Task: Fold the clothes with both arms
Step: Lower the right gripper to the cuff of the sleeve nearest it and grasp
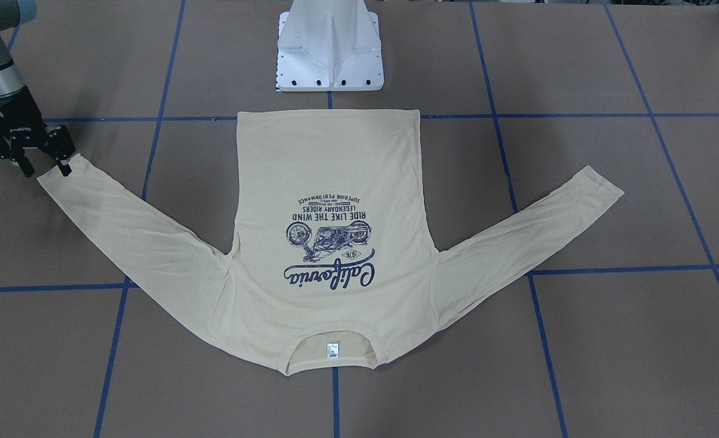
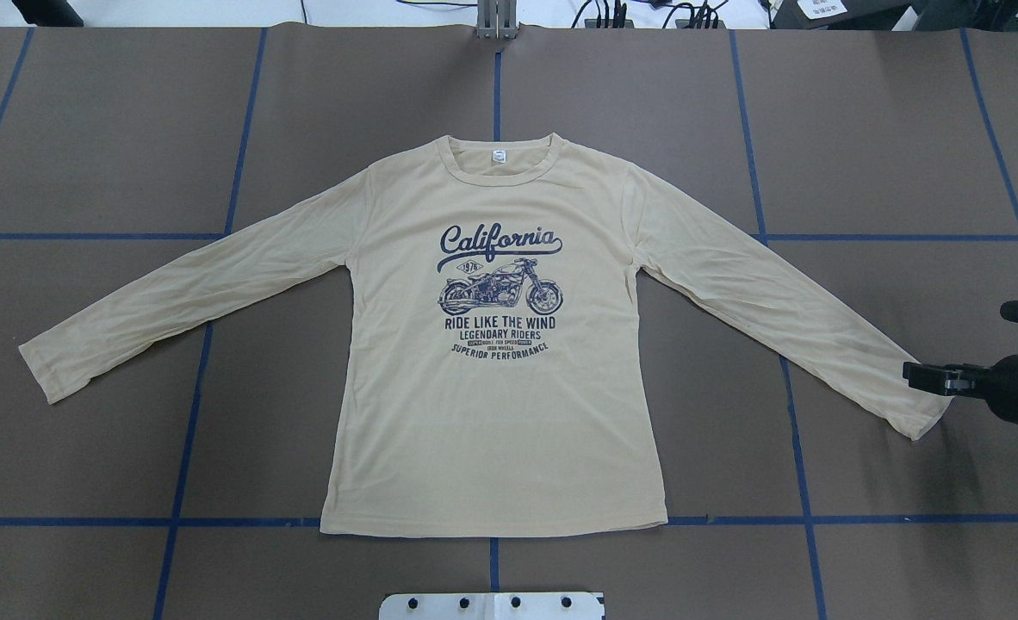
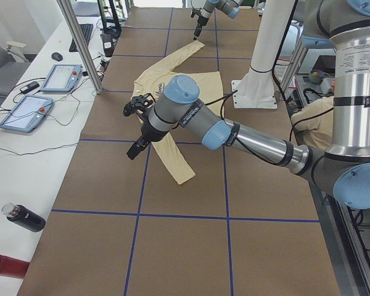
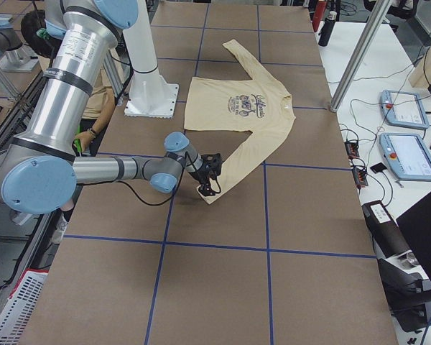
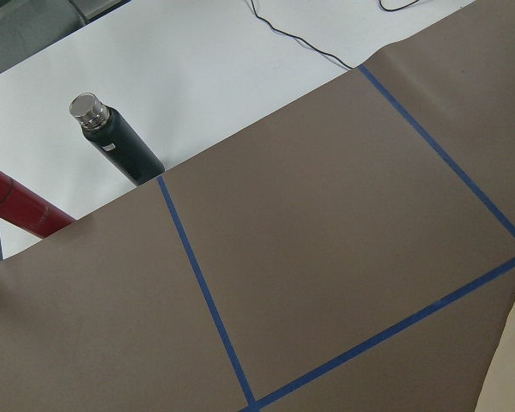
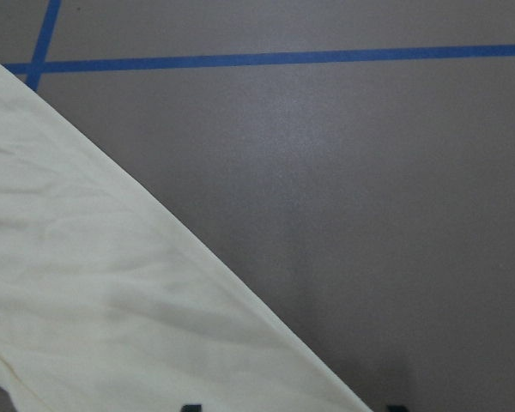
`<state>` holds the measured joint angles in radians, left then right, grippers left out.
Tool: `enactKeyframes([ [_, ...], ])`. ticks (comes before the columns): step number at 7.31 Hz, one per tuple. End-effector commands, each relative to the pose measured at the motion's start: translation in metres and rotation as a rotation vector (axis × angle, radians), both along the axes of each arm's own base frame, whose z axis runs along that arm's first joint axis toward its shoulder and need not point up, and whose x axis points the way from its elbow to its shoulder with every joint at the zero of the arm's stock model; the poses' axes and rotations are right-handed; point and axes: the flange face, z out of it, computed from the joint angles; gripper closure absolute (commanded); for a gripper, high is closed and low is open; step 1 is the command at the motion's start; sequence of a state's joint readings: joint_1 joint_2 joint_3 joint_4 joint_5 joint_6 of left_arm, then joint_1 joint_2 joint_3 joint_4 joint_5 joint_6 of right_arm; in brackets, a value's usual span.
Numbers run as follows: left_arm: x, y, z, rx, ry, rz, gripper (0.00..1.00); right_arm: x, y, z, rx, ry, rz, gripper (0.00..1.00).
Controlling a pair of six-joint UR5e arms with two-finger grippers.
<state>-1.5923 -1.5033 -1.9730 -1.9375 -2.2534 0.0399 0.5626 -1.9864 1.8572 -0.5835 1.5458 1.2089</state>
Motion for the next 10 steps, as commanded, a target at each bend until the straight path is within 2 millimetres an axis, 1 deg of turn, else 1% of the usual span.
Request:
enactKeyframes([
  [1,0.0,0.0,0.001,-0.002,0.0,0.0,0.0,-0.002,0.002,0.02,0.016,0.053,0.007,0.27],
  [2,0.0,0.0,0.001,-0.002,0.0,0.0,0.0,-0.002,0.002,0.027,0.015,0.065,0.009,0.28],
  [3,0.0,0.0,0.002,-0.003,0.0,0.0,0.0,-0.004,0.003,0.03,0.013,0.069,0.005,0.29],
  [6,0.0,-0.001,0.005,-0.011,0.0,0.0,0.0,-0.013,0.007,0.031,0.017,0.07,-0.008,0.33],
  [8,0.0,-0.001,0.005,-0.01,0.0,0.0,0.0,-0.014,0.009,0.031,0.018,0.07,-0.014,0.35],
  [9,0.0,-0.001,0.005,-0.011,0.0,0.0,0.0,-0.015,0.009,0.031,0.018,0.07,-0.016,0.46],
  [10,0.0,-0.001,0.005,-0.01,0.0,0.0,0.0,-0.014,0.009,0.031,0.018,0.071,-0.016,0.54],
])
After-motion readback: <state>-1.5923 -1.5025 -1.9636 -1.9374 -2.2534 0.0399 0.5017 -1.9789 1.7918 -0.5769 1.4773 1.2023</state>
